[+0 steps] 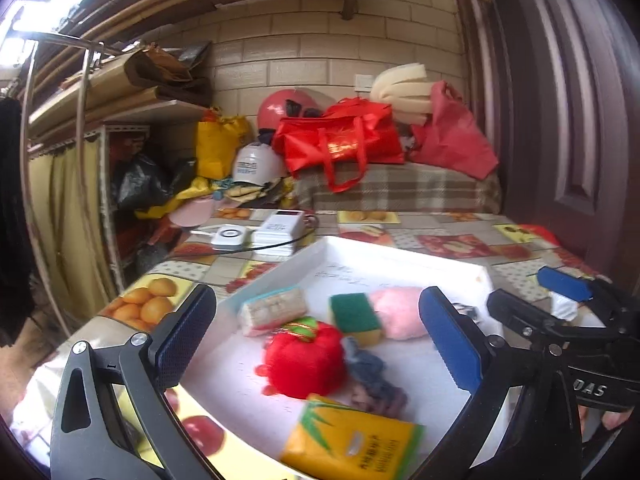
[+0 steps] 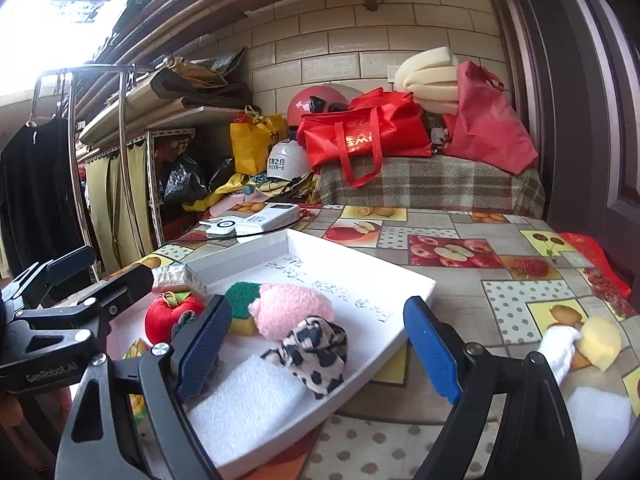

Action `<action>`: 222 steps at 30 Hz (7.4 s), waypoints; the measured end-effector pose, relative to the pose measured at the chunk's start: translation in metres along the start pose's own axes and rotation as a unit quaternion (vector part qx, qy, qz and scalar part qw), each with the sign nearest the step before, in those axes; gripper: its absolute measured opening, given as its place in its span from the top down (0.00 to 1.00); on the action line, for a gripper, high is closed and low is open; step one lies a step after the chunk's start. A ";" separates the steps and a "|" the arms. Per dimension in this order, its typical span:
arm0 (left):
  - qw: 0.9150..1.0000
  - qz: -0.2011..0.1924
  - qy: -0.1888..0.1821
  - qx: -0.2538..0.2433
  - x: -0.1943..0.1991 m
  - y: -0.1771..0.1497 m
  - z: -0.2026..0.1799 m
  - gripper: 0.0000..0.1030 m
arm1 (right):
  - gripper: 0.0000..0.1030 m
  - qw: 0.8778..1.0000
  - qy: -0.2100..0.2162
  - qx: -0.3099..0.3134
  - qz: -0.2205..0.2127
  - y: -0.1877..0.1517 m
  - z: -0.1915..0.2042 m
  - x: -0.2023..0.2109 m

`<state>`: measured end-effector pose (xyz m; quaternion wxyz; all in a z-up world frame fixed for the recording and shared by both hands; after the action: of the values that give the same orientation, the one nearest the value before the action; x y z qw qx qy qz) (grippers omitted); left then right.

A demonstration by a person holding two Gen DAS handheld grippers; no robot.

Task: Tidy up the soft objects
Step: 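Withdraw both open tools from the box toward the remaining items, then grasp the braided rope toy with the left gripper while the right gripper grasps the white foam block, then carry the rope toy and foam block over the white box with both grippers, then lower the rope toy and foam block into the box and open both grippers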

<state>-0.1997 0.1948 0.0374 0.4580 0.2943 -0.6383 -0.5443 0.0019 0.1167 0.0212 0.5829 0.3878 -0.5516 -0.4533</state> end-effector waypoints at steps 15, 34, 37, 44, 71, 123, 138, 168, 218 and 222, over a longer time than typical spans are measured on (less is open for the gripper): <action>0.997 0.041 -0.052 -0.040 -0.001 -0.010 -0.060 0.00 | 0.15 0.993 -0.048 -0.102 0.018 -0.018 -0.081 0.039; 0.969 0.121 -0.187 -0.106 -0.013 -0.024 -0.168 0.01 | 0.15 0.969 -0.214 -0.101 0.068 -0.035 -0.240 0.108; 0.959 0.143 -0.209 -0.129 -0.017 -0.030 -0.192 0.01 | 0.15 0.972 -0.182 -0.122 0.089 -0.041 -0.245 0.106; 0.931 0.186 -0.257 -0.181 -0.034 -0.041 -0.244 0.01 | 0.15 0.980 -0.082 -0.036 0.180 -0.055 -0.197 0.070; 0.904 0.257 -0.270 -0.207 -0.082 -0.054 -0.305 0.47 | 0.64 0.971 -0.074 0.020 0.225 -0.060 -0.209 0.044; 0.971 0.067 -0.202 -0.105 0.022 -0.019 -0.175 0.69 | 0.82 0.997 -0.062 -0.044 0.003 -0.022 -0.142 0.112; 0.985 0.059 -0.147 -0.074 0.021 -0.019 -0.108 0.69 | 0.82 0.998 -0.043 -0.034 -0.001 -0.021 -0.114 0.103; 0.993 0.065 -0.074 -0.062 0.003 -0.018 -0.051 0.68 | 0.81 0.999 0.002 0.012 0.035 -0.019 -0.045 0.047; 0.988 0.119 -0.018 -0.094 -0.077 -0.011 -0.013 0.68 | 0.81 0.998 -0.014 0.015 0.059 0.011 -0.010 -0.065; 0.988 0.119 -0.018 -0.094 -0.077 -0.012 -0.013 0.67 | 0.81 0.998 -0.013 0.013 0.058 0.011 -0.010 -0.065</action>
<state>-0.1583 0.2543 0.0057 0.5336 0.1621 -0.6229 -0.5486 0.0141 0.1813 0.0118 0.5958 0.3570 -0.5865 -0.4166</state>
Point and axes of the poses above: each gripper's, at about its wrist camera, not at the fingertips, and x roughly against the way its jaws point, z to its left, y to its top, the point moved 6 cm from there along -x, roughly the way its jaws point, and after that the axes turned 4 degrees about -x, right-handed, at the moved point
